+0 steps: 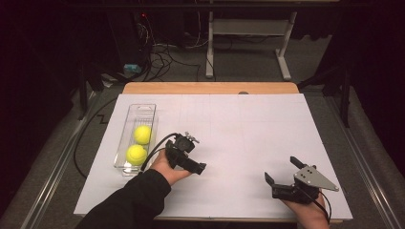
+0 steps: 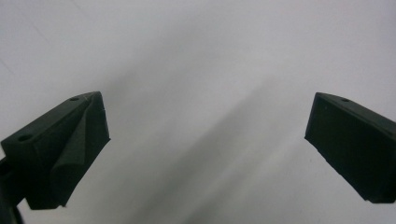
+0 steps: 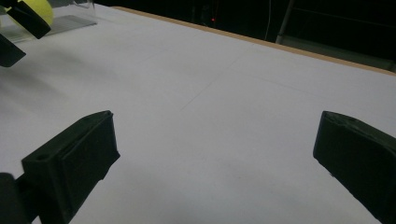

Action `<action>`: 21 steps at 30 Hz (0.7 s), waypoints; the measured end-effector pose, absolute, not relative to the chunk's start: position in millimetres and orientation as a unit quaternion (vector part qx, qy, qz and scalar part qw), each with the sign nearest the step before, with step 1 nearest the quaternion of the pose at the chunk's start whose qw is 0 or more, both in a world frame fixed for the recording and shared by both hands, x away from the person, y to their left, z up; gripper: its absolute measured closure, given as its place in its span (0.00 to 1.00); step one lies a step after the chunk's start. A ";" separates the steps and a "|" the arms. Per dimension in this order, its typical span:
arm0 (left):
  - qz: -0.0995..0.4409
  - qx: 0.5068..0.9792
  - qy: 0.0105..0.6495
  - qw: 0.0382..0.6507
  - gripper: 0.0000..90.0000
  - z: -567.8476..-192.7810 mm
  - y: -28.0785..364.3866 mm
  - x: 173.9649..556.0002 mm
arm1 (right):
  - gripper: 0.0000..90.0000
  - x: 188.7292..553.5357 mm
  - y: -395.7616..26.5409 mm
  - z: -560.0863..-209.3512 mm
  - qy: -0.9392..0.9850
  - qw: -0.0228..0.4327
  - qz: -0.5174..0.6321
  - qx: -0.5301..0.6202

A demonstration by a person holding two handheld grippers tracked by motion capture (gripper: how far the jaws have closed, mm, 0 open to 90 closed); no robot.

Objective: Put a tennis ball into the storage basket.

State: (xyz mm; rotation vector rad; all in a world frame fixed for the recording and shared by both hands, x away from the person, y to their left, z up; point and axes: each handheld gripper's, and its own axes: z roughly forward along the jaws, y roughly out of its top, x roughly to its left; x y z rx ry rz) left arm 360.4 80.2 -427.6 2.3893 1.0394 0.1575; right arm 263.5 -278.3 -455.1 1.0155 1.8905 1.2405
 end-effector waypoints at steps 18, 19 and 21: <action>0.122 0.803 0.322 0.485 0.00 -442.7 116.8 314.4 | 0.00 263.0 -275.8 -457.2 0.720 0.320 0.478 0.389; 0.130 0.799 0.312 0.497 0.00 -435.0 124.3 307.8 | 0.00 262.9 -275.5 -457.2 0.719 0.318 0.479 0.389; 0.133 0.795 0.309 0.504 0.00 -431.6 128.7 304.9 | 0.00 262.5 -274.9 -457.1 0.719 0.319 0.479 0.391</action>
